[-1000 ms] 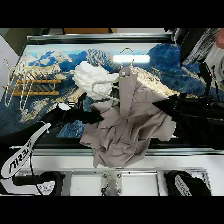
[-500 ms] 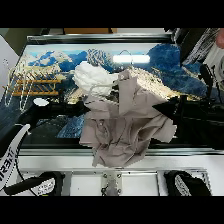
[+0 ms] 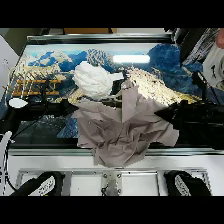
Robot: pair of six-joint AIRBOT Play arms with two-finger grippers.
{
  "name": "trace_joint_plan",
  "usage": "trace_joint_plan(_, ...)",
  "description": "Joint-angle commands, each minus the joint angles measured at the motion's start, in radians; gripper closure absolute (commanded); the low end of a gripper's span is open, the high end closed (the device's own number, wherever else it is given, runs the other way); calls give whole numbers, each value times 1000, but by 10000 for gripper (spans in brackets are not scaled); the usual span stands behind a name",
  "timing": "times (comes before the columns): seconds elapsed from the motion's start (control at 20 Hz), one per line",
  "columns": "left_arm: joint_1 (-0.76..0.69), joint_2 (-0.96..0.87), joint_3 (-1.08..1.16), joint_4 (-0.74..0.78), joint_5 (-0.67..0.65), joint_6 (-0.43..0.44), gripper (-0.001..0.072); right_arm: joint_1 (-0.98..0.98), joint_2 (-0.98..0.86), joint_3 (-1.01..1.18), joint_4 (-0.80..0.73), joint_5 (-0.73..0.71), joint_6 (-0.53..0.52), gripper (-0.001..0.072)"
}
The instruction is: Fold the clothes and pants, and hang the long-sleeved shirts on hangers.
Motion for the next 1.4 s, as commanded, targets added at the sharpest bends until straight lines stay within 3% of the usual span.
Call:
trace_joint_plan(0.0, 11, 40, 36, 19, -40, -2, 695, 18, 1, 0, -16, 87, 10, 704)
trace_joint_plan(0.2, 11, 2, 204, 89, -118, -36, 695, 102, 0, 0, -16, 185, 16, 704)
trace_joint_plan(0.5, 11, -58, 448, 133, -241, -88, 695, 177, 0, 0, 8, 217, 37, 704)
trace_joint_plan(0.9, 6, -80, 676, 124, -338, -103, 693, 182, 0, 1, 330, 212, 35, 704)
trace_joint_plan(0.95, 6, -80, 694, 123, -340, -105, 533, 181, 0, 1, 360, 212, 35, 704)
trace_joint_plan(1.0, 6, -80, 714, 123, -336, -114, 214, 180, 0, 1, 388, 210, 35, 704)
trace_joint_plan(1.05, 9, -80, 743, 123, -320, -153, 62, 180, 0, 1, 409, 195, 36, 704)
trace_joint_plan(1.35, 18, -80, 977, 124, -292, -206, 74, 180, 2, 1, 505, 56, 31, 704)
